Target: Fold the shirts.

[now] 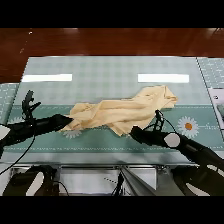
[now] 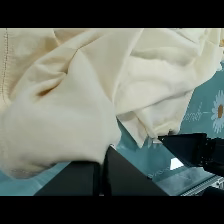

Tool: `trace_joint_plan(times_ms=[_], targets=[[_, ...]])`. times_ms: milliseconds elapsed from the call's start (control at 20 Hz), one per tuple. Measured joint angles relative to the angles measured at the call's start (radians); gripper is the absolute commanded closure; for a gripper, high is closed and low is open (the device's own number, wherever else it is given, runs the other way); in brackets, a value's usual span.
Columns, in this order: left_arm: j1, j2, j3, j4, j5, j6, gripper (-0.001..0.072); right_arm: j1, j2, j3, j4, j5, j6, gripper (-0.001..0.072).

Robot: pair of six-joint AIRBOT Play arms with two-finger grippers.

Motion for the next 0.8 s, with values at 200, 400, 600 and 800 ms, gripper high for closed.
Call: trace_joint_plan(times_ms=[200, 400, 600, 800], targets=[[0.0, 0.0, 0.039, 0.0, -0.001, 0.014, 0.0676, 0.018, 0.085, 0.042, 0.01, -0.058, -0.025, 0.0683], [0.001, 0.0, 0.199, 0.001, 0.0, 0.045, 0.0676, -0.003, 0.296, 0.157, -0.066, -0.063, -0.04, 0.0683], [0.002, 0.0, 0.481, 0.002, 0.0, 0.059, 0.0676, -0.115, 0.475, 0.364, -0.21, -0.019, -0.045, 0.0683], [0.019, 0.0, 0.822, 0.055, 0.005, 0.064, 0.0676, -0.291, 0.537, 0.667, -0.412, 0.208, -0.039, 0.0683]])
